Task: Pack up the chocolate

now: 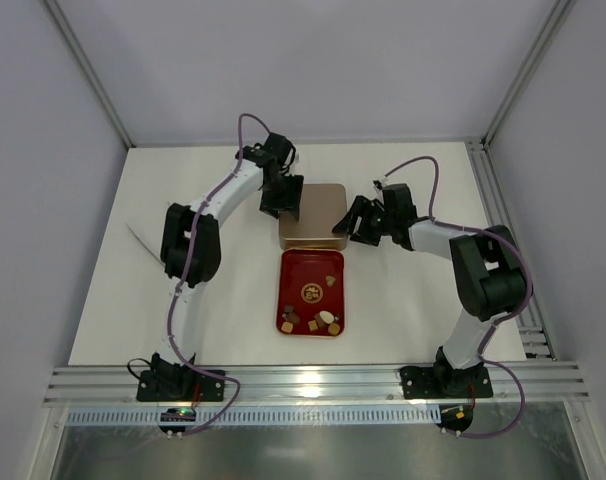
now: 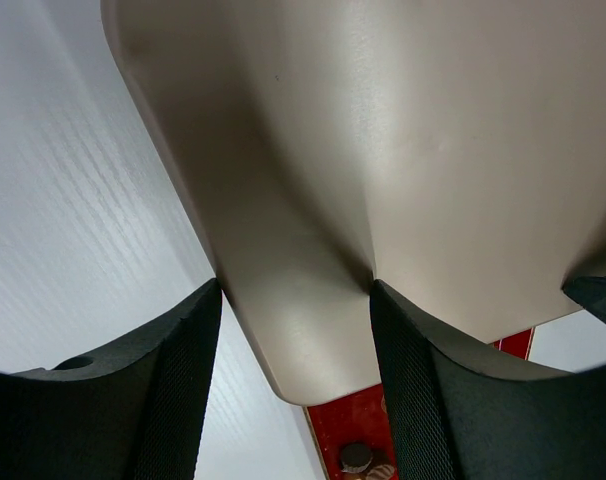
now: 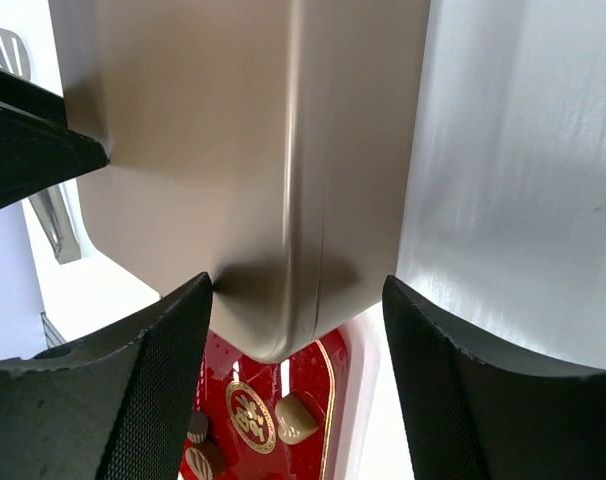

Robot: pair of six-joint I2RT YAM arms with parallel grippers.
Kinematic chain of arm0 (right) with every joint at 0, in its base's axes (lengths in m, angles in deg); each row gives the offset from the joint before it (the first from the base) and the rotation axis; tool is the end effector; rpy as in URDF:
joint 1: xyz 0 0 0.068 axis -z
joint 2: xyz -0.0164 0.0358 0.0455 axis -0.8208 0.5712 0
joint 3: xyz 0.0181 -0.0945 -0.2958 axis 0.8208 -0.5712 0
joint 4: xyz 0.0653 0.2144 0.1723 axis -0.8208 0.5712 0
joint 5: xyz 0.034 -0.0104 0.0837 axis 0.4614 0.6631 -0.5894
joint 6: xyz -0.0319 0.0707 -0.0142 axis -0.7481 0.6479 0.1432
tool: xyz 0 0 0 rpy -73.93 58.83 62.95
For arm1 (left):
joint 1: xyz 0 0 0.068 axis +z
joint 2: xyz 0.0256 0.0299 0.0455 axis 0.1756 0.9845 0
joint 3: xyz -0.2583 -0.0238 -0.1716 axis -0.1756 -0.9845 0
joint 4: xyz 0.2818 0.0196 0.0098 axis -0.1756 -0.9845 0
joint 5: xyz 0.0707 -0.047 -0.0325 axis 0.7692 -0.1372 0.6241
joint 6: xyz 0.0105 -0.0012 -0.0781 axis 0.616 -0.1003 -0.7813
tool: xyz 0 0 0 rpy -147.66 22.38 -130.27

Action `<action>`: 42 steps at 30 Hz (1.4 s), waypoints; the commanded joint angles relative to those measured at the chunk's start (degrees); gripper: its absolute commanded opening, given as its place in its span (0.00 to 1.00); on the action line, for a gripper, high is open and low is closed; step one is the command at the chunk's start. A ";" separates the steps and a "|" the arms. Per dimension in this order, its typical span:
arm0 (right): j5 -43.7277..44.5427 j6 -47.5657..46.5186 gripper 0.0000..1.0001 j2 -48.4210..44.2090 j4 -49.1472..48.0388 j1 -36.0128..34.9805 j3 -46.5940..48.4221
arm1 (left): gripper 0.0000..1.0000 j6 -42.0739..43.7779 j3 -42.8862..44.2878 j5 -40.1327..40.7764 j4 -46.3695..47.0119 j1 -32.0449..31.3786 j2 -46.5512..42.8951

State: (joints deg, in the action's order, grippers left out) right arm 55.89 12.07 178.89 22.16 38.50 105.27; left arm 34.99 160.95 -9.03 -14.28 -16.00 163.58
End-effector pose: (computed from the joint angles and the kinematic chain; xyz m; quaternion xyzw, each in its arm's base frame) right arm 0.3831 0.1434 0.1638 0.0618 0.8952 0.3447 0.2755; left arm 0.4784 -0.2455 0.2152 0.0824 0.9760 -0.1381 0.1466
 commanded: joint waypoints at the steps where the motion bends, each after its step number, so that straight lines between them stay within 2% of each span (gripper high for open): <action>1: 1.22 -0.20 0.69 -0.79 -1.16 0.84 -3.21 | 0.59 0.27 -2.25 4.63 -2.32 -0.52 3.24; 14: -1.14 0.51 0.63 -0.62 -2.48 3.57 -3.22 | 0.63 0.36 -1.55 2.70 -2.68 0.09 3.51; 23: -3.08 -0.02 0.74 7.29 2.87 4.98 11.18 | 0.71 0.53 6.00 -1.00 -4.43 2.20 5.35; 26: -3.43 1.12 0.74 10.19 3.15 5.07 15.41 | 0.72 -0.35 9.52 -1.53 -4.52 2.81 6.84; 32: -3.87 3.23 0.75 16.17 3.06 5.24 23.49 | 0.73 -3.86 9.44 -1.71 1.97 4.22 6.67; 42: -2.91 4.11 0.75 22.67 4.82 5.15 30.00 | 0.73 -10.01 10.31 2.60 8.31 7.12 7.02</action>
State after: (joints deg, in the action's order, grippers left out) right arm 51.95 16.13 200.11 26.12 43.66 132.86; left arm 27.62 169.32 -9.62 -9.16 -9.94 169.53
